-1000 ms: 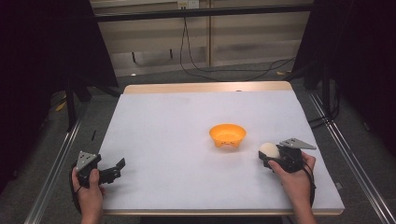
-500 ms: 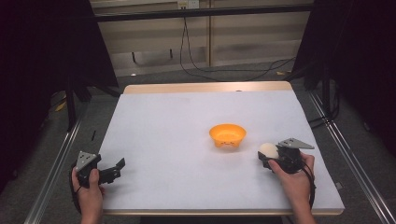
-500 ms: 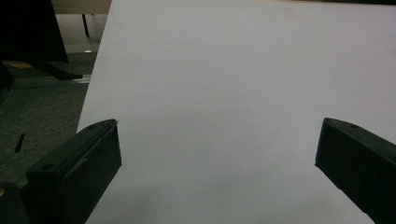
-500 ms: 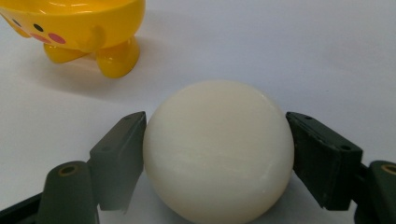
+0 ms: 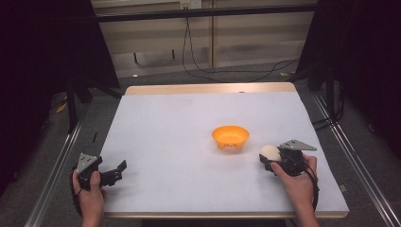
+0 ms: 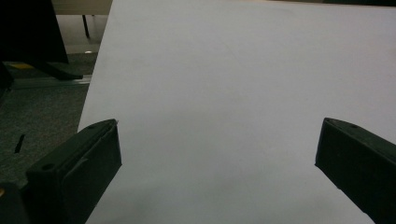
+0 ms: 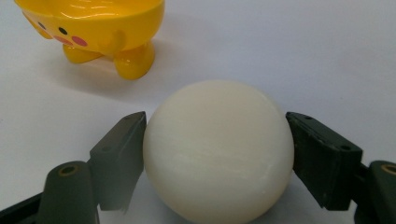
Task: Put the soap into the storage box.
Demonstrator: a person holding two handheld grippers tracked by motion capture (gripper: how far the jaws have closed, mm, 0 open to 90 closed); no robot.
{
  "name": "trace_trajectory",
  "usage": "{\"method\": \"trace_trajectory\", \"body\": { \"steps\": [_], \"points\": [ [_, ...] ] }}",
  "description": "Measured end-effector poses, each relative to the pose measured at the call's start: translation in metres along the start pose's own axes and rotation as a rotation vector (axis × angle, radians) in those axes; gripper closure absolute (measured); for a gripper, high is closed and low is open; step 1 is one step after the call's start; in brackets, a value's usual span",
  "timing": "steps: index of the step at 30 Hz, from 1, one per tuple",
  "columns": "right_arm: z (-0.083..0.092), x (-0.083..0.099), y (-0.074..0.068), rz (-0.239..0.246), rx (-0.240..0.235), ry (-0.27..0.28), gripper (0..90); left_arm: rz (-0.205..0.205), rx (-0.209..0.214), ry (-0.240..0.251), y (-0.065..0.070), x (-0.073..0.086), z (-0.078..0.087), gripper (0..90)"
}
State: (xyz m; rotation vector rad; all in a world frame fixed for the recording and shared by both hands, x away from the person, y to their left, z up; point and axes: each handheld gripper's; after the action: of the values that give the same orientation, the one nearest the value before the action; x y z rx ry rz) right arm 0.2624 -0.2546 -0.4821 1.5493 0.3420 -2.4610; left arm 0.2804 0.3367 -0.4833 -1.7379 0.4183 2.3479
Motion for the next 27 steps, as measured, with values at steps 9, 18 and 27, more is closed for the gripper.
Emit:
{"method": "trace_trajectory", "body": {
  "steps": [9, 18, 27],
  "points": [
    [0.003, -0.007, -0.002, 0.012, -0.007, 0.002, 23.1, 0.002, 0.003, 0.002, 0.0, 0.0, 0.0, 0.0],
    [0.001, -0.012, -0.005, 0.016, -0.02, -0.019, 23.1, 0.003, 0.002, 0.003, 0.0, 0.0, 0.0, 0.1],
    [-0.001, -0.021, -0.009, 0.022, -0.03, -0.028, 23.2, 0.002, 0.003, 0.003, -0.001, 0.0, 0.0, 0.0]
  ]
}}
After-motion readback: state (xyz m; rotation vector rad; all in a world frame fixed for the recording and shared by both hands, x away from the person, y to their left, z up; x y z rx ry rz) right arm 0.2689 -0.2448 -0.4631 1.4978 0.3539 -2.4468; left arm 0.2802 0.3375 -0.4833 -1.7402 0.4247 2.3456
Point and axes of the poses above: each handheld gripper's, and its own axes: z roughly backward along the jaws, x roughly out of its underside, y roughly to its right, and after that the axes turned 12 degrees about y, right-handed
